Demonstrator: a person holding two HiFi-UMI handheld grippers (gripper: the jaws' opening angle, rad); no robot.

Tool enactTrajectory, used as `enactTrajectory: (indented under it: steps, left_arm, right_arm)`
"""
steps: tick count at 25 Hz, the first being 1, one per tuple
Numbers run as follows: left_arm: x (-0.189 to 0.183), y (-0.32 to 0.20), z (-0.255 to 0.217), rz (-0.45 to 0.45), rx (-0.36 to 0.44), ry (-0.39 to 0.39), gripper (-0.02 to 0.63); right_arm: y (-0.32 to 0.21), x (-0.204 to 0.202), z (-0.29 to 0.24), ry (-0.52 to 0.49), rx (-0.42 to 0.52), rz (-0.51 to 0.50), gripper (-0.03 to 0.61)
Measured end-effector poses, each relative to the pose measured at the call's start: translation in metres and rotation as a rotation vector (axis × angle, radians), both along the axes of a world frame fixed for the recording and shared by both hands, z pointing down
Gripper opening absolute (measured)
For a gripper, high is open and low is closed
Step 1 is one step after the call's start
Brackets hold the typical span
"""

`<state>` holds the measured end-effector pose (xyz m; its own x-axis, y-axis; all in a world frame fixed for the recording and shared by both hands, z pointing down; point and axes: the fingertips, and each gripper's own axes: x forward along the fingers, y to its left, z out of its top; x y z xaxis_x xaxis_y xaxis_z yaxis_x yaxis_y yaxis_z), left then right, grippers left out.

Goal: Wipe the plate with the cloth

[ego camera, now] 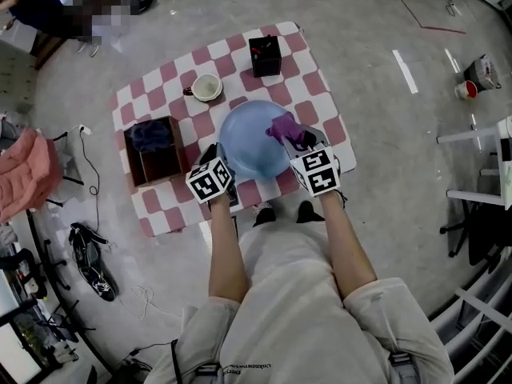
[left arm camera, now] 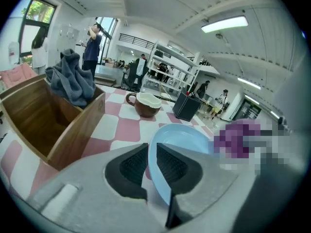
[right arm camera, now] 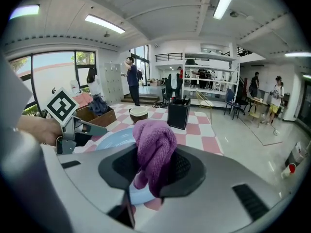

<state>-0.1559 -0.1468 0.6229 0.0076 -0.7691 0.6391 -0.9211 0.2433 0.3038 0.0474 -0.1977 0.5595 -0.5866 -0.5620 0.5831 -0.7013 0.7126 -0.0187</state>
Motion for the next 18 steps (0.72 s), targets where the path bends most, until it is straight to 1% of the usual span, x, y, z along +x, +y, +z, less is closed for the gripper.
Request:
enactTrajectory:
  steps: [4,9,11,12,15,18]
  left_arm:
    - [0.010,0.013,-0.018,-0.038,0.048,-0.015,0.052]
    - [0.038,0.034,-0.040,-0.052,0.111,-0.065,0.052]
    - [0.050,0.044,-0.046,-0.041,0.120,-0.072,0.049]
    - [0.057,0.050,-0.048,-0.032,0.121,-0.075,0.032]
    - [0.075,0.069,-0.060,-0.022,0.147,-0.089,0.011]
    - [0.092,0.080,-0.067,-0.003,0.182,-0.102,0.011]
  right_arm:
    - [0.002,0.003,-0.002,0.000,0.008,-0.057,0.135]
    - [0.013,0.013,-0.009,-0.028,0.008,-0.115,0.135]
    - [0.020,0.017,-0.011,-0.044,0.007,-0.132,0.135]
    - [0.025,0.019,-0.012,-0.048,0.008,-0.143,0.135]
    - [0.043,0.029,-0.011,-0.056,0.005,-0.174,0.133]
    - [0.056,0.036,0.000,-0.084,-0.018,-0.211,0.129]
